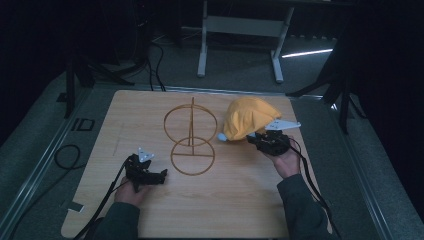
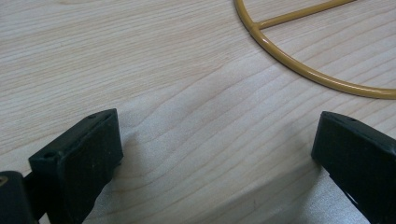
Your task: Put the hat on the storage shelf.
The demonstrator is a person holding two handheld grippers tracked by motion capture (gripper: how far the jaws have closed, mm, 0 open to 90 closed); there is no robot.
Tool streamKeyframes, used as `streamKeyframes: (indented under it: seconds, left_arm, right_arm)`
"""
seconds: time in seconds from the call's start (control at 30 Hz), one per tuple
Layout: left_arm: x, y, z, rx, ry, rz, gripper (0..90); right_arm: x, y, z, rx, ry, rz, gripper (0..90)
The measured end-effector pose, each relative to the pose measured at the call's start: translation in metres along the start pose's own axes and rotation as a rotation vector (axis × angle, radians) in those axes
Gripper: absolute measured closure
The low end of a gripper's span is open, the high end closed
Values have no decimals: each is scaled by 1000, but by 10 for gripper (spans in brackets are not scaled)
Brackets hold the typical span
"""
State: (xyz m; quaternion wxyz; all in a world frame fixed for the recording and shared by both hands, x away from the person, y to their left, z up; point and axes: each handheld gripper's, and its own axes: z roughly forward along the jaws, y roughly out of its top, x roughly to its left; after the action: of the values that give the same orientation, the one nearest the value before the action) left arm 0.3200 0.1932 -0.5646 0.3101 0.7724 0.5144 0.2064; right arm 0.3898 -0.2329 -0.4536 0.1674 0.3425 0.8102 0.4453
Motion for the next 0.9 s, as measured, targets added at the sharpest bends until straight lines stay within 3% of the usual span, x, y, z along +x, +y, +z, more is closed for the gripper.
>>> streamKeyframes:
  seconds: [0.4,0.6,0.77,0.83,0.9]
  left_arm:
    - [0,0,0,1,-1,-1,19]
    - [0,0,0,0,-1,-3,19]
    - [0,0,0,1,-1,-1,19]
    - [0,0,0,0,0,-2,19]
    - [0,0,0,0,0,-1,19]
  right_arm:
    - [11,25,-22,-63,25,-31,743]
    - [17,36,-37,-137,63,-15,734]
    - [17,37,-36,-120,42,-11,701]
    - [8,25,-29,-82,-4,32,637]
    - [5,22,-29,-84,-9,51,620]
